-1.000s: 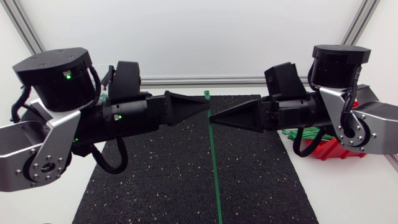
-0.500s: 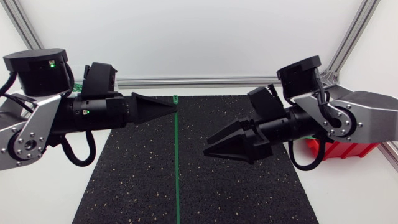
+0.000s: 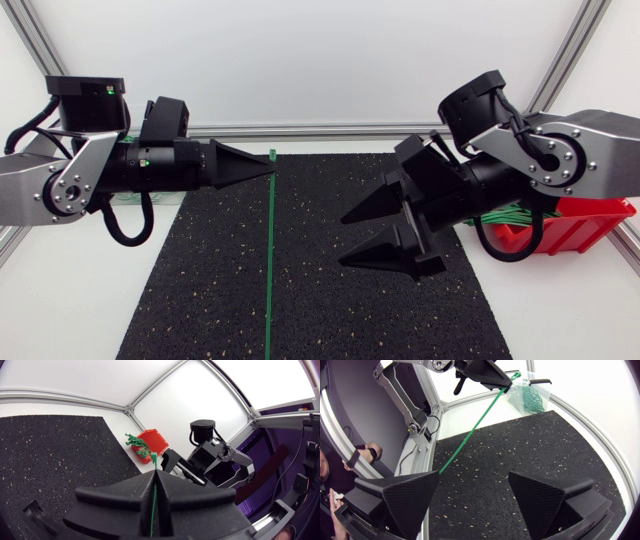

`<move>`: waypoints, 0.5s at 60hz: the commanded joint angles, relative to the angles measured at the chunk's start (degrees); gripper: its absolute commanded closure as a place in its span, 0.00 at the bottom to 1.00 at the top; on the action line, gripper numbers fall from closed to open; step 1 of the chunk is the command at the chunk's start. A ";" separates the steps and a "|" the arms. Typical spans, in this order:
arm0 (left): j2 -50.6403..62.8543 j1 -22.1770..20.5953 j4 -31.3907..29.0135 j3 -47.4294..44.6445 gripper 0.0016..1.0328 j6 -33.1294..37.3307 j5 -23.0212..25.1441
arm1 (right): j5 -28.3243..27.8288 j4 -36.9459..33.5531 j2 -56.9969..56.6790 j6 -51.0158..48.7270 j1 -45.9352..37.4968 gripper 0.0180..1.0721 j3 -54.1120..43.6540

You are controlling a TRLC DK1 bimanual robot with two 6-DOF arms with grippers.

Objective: Take a green cable tie from the red box, thread the tail through the head to close it, then place it in the transparent bin on the left.

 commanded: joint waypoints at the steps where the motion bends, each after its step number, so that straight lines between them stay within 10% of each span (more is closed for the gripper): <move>1: 2.11 0.53 -1.31 3.05 0.96 0.73 1.98 | 4.11 -0.13 -0.27 -5.62 0.29 0.04 0.18; 17: 6.51 -0.26 -3.60 5.60 0.96 -2.61 5.15 | 16.33 -6.90 1.05 -10.54 1.79 0.04 3.43; 30: 6.07 -2.02 -0.52 3.84 0.96 -5.08 6.29 | 15.01 -17.18 3.16 -19.42 2.75 0.04 5.63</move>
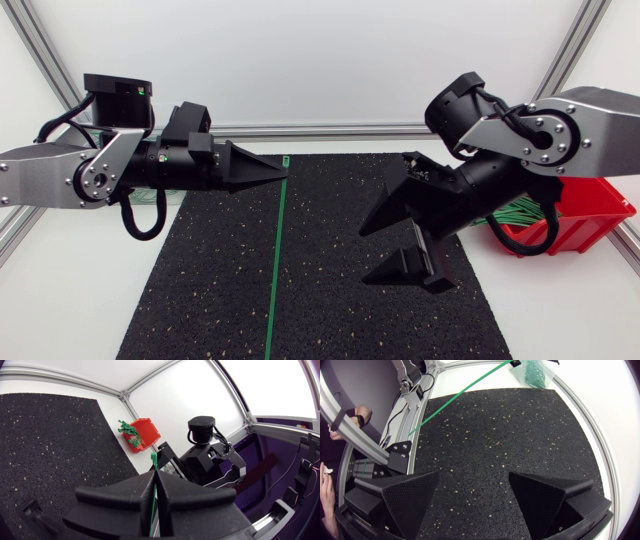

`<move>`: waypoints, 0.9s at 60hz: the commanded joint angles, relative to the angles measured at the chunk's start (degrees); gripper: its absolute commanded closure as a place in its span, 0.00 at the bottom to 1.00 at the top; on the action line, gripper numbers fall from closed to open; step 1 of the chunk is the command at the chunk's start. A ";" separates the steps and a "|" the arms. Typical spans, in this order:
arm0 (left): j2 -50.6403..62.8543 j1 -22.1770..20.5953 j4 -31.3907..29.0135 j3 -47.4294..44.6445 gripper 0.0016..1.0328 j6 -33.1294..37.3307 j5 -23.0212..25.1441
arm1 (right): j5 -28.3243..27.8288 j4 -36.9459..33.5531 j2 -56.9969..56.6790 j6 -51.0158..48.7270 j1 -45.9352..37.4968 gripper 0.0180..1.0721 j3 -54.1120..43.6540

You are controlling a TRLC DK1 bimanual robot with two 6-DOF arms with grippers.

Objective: Take a green cable tie from the red box, thread the tail through the head to close it, then place it in the transparent bin on the left.

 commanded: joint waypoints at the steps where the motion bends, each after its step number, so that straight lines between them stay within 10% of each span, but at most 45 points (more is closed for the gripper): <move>1: 0.08 -0.73 2.22 -0.18 0.96 -2.13 1.37 | -0.14 -1.03 0.97 -4.40 0.70 0.04 0.25; 13: 0.87 -1.78 18.91 -3.52 0.96 -15.40 1.90 | 7.16 20.95 -7.11 -5.90 3.25 0.04 -10.39; 29: 4.56 -0.82 19.18 -0.80 0.96 -19.00 1.90 | 11.73 46.08 -14.41 -16.97 6.24 0.04 -22.52; 54: 5.62 0.77 19.27 0.00 0.96 -19.79 1.81 | 18.41 64.28 -13.00 -43.69 14.06 0.04 -26.73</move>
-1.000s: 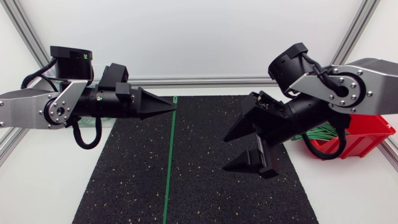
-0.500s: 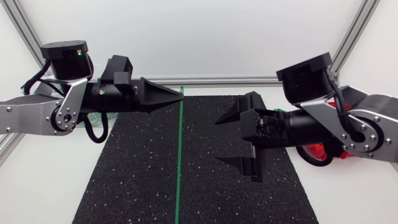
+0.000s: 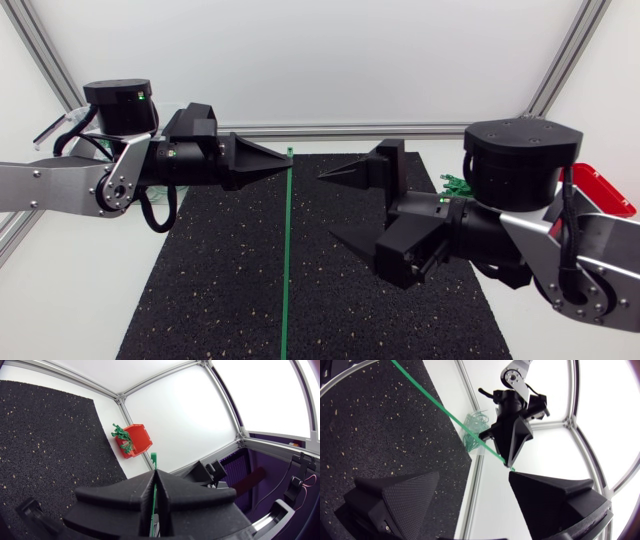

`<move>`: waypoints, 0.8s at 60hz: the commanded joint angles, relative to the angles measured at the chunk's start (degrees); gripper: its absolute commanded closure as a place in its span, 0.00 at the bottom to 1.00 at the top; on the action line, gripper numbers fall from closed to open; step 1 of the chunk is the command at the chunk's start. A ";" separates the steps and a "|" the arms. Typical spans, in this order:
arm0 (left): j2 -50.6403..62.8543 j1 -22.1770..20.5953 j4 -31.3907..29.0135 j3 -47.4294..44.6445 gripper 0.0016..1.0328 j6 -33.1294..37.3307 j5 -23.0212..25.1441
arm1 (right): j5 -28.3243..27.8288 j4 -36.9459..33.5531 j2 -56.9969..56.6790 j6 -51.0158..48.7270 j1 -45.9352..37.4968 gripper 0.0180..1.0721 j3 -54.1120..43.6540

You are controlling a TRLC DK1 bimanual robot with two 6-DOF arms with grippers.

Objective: Take a green cable tie from the red box, thread the tail through the head to close it, then place it in the transparent bin on the left.

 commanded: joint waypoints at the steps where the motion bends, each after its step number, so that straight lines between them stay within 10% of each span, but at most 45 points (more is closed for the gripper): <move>1: 1.20 0.68 0.75 1.63 0.96 -1.76 0.61 | 0.20 3.43 1.32 -6.62 2.35 0.04 -2.37; 39: 3.05 2.35 0.84 2.51 0.96 -2.29 0.70 | 3.28 21.80 12.30 -23.85 14.12 0.04 -9.31; 48: 3.40 2.35 0.84 2.86 0.96 -2.29 0.61 | -3.23 24.26 12.13 -25.61 14.39 0.04 -9.66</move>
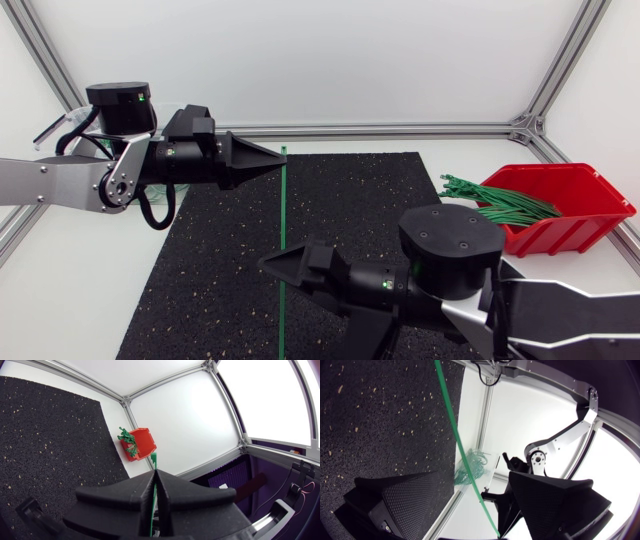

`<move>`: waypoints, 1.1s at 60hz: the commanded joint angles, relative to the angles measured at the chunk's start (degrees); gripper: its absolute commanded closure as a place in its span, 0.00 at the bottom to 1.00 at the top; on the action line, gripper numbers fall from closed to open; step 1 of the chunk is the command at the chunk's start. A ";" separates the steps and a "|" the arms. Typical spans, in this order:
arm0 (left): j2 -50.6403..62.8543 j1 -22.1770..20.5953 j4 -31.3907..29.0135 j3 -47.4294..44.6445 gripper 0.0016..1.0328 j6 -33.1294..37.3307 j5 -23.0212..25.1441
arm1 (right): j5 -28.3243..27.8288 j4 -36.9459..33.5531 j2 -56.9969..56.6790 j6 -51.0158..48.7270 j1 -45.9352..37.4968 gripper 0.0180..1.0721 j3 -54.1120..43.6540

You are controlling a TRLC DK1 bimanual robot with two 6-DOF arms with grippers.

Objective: Take a green cable tie from the red box, thread the tail through the head to close it, then place it in the transparent bin on the left.

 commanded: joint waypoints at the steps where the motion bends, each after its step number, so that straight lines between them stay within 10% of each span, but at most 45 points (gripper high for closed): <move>1: 1.28 0.42 0.84 1.93 0.96 -1.94 0.61 | -5.62 2.58 0.50 -3.77 -0.24 0.04 -1.27; 37: 1.45 0.78 0.84 2.01 0.96 -1.76 0.61 | -9.05 1.26 0.85 -4.74 0.82 0.04 -8.21; 52: 1.54 0.78 0.84 1.84 0.96 -1.67 0.61 | -9.14 1.26 -0.73 -3.07 1.96 0.26 -8.65; 66: 1.63 0.78 0.93 1.75 0.96 -1.50 0.61 | -9.14 -0.67 -2.31 -1.58 3.19 0.66 -8.56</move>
